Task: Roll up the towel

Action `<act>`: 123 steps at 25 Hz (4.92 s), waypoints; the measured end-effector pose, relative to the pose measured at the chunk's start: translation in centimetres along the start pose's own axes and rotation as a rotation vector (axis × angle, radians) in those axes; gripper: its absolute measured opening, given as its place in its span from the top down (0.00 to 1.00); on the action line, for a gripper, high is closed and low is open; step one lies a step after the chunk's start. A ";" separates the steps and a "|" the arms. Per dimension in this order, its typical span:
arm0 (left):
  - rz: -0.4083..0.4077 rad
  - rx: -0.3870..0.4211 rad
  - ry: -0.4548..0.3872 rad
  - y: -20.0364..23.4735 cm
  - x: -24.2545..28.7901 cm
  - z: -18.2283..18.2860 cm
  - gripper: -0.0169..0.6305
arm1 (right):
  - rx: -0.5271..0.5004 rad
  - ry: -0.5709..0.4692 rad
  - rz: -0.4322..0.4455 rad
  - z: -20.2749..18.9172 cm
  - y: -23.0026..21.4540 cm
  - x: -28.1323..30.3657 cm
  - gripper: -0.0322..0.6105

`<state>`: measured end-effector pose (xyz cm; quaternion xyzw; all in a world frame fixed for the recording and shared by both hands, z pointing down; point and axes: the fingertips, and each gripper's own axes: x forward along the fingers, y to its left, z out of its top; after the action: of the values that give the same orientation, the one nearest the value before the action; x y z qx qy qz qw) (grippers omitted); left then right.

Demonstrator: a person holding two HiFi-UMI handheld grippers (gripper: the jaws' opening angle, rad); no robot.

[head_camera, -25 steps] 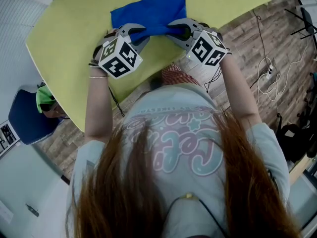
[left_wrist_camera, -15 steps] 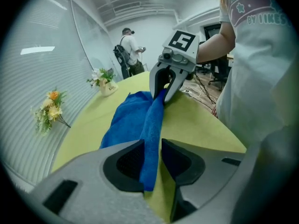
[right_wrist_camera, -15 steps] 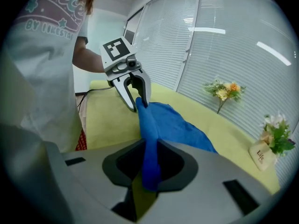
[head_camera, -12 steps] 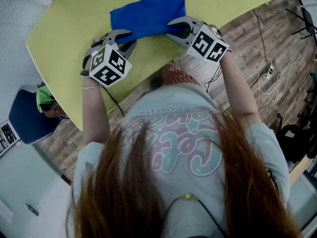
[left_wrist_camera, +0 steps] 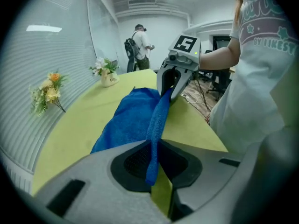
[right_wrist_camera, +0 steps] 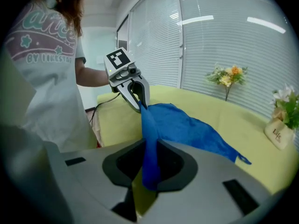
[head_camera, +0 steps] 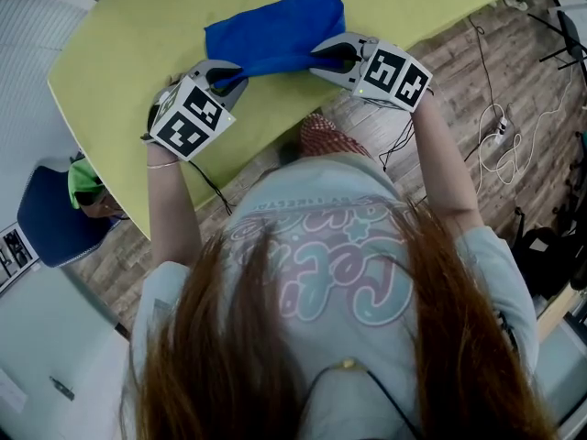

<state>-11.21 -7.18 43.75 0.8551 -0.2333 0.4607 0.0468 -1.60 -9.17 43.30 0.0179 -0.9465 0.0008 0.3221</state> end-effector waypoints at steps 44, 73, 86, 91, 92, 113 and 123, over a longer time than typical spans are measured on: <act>-0.001 -0.053 0.005 4.2 1.0 0.8 0.85 | 0.046 -0.091 -0.021 1.0 -4.2 -0.9 0.78; 0.123 0.017 -0.030 4.9 1.3 0.9 0.85 | -0.273 0.021 -0.258 1.2 -2.3 -1.7 0.71; 0.185 -0.079 -0.177 4.1 -1.3 1.4 0.83 | -0.245 0.064 -0.311 -0.9 -3.0 -0.7 0.75; 0.210 -0.011 -0.220 2.6 -2.5 2.6 0.83 | -0.227 0.052 -0.315 -0.8 -3.1 -0.6 0.76; 0.202 0.025 -0.187 2.2 -1.9 2.4 0.83 | -0.225 0.055 -0.312 -0.9 -3.1 -0.5 0.76; 0.110 0.016 -0.064 1.3 1.0 0.6 0.86 | -0.162 0.038 -0.251 -0.9 -1.9 -0.8 0.79; 0.077 0.017 -0.071 -2.4 -0.3 -0.2 0.86 | -0.149 0.034 -0.236 -1.1 1.6 -1.3 0.79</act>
<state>-10.44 -4.93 43.94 0.8618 -0.2636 0.4333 0.0136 0.06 -7.49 43.44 0.1051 -0.9297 -0.1072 0.3363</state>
